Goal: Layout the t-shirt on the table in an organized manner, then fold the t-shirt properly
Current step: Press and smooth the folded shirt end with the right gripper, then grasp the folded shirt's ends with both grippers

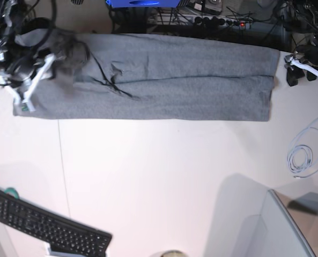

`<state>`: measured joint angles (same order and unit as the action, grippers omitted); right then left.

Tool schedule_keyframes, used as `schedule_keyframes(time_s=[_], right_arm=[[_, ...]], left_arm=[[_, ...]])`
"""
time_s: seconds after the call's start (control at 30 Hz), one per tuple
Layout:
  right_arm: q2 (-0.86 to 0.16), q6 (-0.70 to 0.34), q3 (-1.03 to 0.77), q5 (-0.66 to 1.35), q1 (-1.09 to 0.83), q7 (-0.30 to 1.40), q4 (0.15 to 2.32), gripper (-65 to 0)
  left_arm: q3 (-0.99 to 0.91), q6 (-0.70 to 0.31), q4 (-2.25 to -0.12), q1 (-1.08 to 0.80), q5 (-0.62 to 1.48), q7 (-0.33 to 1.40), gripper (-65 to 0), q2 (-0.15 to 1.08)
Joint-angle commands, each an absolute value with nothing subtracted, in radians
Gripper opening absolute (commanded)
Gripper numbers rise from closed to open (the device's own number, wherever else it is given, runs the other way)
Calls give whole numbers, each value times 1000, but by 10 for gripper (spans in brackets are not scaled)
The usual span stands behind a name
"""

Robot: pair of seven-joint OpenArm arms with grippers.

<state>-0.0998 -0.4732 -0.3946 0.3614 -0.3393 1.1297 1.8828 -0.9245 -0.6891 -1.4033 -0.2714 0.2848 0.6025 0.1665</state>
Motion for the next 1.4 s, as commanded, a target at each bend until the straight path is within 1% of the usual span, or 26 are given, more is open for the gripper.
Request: schedule_keyframes(time_s=[0.0,0.03,0.1,0.13,0.17,0.2,0.33,0.5,0.67,0.8,0.97,1.13,1.23,1.37], right_arm=[[-104,-478,-412,378,-328,1075,1851,-405],[-105,-478,-429,378,-318,1026,1797,-434],[-134,-478,-435,378,-298,952,1705,-522],[-147,-478,-433,378,-288,932,1669,-569],[-150,-478,-433,378,-274,921,1638,-611],[-150,-478,-438,378,-260,915,1615,-647],[-166,-478,-440,378,-220,878,1534,-644],[-203,-473,-437,377,-165,817,1371,-644],[-240,-473,-430,377,-101,727,1179,-644],[-292,-472,-375,375,-27,668,1029,-644],[-334,-466,-349,375,54,610,891,-644],[-355,-418,-349,375,88,578,840,-642],[-358,-366,-351,377,87,579,845,-642],[-355,-354,-355,378,79,579,846,-642]], left_arm=[[-901,-698,-1423,-269,298,587,-248,174],[-878,-698,-1423,-268,298,587,-306,160],[-843,-698,-1423,-265,298,581,-487,133],[-826,-698,-1423,-265,298,581,-589,127],[-814,-698,-1423,-263,298,581,-650,124],[-799,-698,-1423,-252,298,581,-650,124],[-759,-698,-1405,-231,288,581,-650,122],[-673,-690,-1402,-223,288,579,-650,128],[-522,-615,-1359,-196,288,553,-650,131],[-423,-539,-1234,-139,288,486,-650,133],[-335,-478,-1122,-62,288,437,-650,143],[-257,-450,-1061,18,288,435,-650,145],[-229,-435,-1015,70,288,435,-650,142],[-203,-435,-989,116,288,435,-650,139]])
